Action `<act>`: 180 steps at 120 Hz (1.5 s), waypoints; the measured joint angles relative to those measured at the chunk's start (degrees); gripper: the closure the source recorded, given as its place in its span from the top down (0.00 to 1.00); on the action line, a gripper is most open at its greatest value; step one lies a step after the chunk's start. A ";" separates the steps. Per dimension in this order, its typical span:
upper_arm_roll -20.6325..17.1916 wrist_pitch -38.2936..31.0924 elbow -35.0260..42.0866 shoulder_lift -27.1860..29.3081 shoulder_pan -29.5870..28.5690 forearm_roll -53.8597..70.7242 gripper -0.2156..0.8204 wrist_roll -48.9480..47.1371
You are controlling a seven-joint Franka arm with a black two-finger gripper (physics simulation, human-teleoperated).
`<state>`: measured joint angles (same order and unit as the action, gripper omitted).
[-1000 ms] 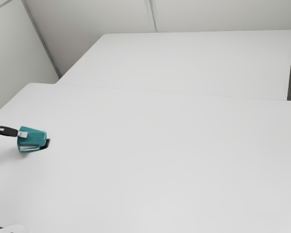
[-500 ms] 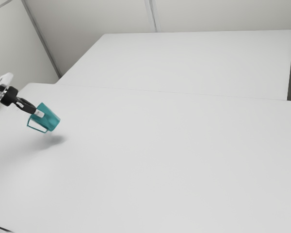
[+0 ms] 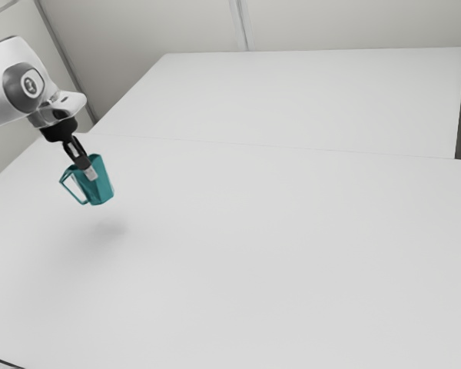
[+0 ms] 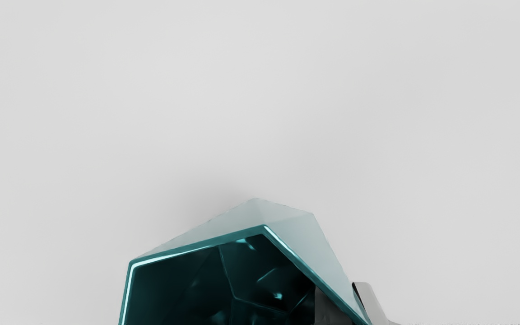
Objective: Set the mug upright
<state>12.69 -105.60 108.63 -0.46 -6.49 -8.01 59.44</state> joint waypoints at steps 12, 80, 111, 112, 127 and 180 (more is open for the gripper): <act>-2.04 -0.87 2.41 2.35 0.93 3.42 0.03 -5.43; -10.56 -11.69 15.26 6.52 3.47 12.91 0.03 -32.76; -12.32 -18.23 19.26 6.32 4.85 14.72 0.04 -42.43; -12.36 -18.40 19.31 6.31 4.90 14.74 0.04 -42.71; -13.43 -20.67 20.63 6.29 5.28 14.91 0.04 -46.50; -14.83 -25.36 23.55 5.07 6.63 15.03 0.04 -57.25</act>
<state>-2.13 -130.95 132.18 4.61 0.14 7.02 2.19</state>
